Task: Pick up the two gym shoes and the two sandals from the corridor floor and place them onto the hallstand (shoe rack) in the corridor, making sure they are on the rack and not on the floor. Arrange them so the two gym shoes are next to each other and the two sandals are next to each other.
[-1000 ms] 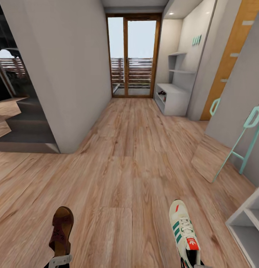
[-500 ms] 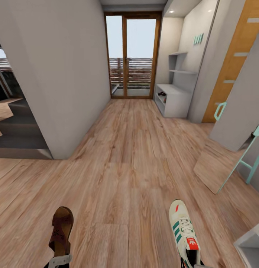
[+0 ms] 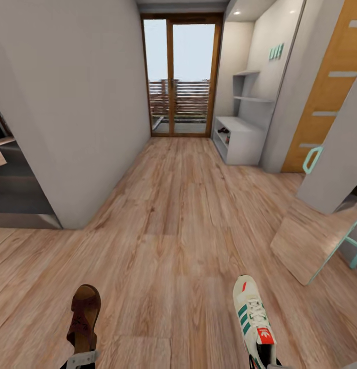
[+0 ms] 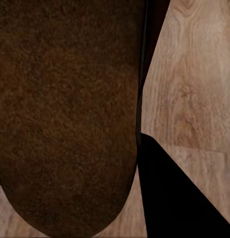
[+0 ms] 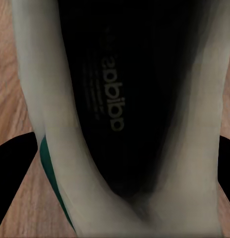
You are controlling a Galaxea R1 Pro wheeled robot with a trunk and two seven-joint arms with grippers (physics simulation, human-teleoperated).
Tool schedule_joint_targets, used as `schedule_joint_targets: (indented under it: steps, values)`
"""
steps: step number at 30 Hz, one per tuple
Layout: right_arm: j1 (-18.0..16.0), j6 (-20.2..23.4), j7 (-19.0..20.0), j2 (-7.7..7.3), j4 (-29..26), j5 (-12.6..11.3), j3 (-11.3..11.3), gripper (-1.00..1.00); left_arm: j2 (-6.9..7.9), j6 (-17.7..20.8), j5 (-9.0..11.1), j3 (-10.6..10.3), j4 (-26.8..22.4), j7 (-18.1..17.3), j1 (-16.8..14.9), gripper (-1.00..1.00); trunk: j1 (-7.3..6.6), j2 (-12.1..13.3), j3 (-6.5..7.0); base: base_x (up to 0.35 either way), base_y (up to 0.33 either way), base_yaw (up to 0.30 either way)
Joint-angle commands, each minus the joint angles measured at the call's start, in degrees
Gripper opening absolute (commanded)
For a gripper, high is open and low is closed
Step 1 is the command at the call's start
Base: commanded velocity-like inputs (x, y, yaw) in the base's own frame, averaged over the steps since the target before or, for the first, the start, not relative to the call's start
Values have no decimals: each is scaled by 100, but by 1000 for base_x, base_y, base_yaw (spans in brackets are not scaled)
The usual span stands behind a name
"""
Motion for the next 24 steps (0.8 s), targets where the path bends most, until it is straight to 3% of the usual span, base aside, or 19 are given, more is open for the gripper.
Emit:
schedule_joint_targets:
  steps: [1, 24]
  values:
    - [-4, -14, -34, -5, 4, -30, 47, -100, -4, -24, -76, 52, 1, -27, -5, -100, 2, -2, -5, 339, -85, 0]
    - [-4, -14, -34, -6, 7, -30, 46, -100, -4, -24, -76, 52, 1, -27, -5, -100, 2, -2, -5, 339, -40, 0]
